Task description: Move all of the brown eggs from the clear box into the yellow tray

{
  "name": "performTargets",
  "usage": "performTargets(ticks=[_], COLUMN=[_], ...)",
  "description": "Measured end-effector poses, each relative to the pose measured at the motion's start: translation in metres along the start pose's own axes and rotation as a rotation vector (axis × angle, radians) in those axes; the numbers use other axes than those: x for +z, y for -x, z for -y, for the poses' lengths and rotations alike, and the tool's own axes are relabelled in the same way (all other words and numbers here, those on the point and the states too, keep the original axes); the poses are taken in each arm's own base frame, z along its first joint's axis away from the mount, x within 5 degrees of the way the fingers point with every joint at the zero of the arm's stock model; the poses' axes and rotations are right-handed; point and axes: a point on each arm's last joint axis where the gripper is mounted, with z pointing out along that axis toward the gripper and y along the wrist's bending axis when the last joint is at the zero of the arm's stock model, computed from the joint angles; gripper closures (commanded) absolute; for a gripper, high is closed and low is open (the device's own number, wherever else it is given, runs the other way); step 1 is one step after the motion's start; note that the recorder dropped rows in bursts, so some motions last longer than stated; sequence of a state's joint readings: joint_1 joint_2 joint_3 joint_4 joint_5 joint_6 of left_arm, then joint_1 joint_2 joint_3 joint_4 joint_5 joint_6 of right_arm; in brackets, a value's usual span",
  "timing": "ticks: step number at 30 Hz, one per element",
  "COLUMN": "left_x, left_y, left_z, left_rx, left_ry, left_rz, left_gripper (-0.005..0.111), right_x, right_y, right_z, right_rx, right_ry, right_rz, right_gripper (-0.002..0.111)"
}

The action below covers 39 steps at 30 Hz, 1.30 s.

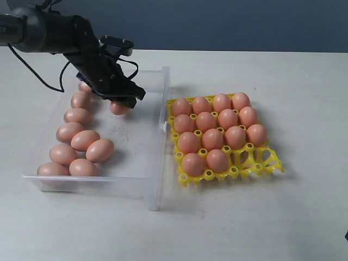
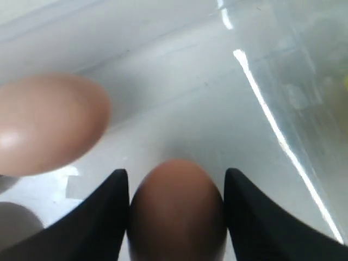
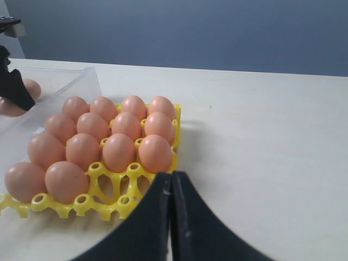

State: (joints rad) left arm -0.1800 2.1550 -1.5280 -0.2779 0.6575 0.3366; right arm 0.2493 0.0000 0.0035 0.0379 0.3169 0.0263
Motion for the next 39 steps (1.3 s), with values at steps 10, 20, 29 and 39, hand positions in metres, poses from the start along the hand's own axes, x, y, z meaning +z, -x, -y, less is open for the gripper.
performTargets(ticks=[10,20,29,39], left_x=[-0.059,-0.088,-0.039,0.026], left_y=[0.015,-0.024,-0.049,-0.046], left_z=[0.054,0.182,0.229,0.229], left_rx=[0.223,0.528,0.724,0.746], left_ry=[-0.164,-0.572,-0.702,-0.658], left_rz=[0.239,0.627,0.566,0.496], left_gripper=[0.106,0.106,0.106,0.091], right_x=[0.000,0.000,0.000,0.000], right_y=[0.000,0.000,0.000,0.000], right_z=[0.000,0.000,0.000,0.000], right_rx=[0.000,0.000,0.000,0.000], right_ry=[0.000,0.000,0.000,0.000], right_rz=[0.000,0.000,0.000,0.000], right_gripper=[0.107,0.107,0.107,0.107])
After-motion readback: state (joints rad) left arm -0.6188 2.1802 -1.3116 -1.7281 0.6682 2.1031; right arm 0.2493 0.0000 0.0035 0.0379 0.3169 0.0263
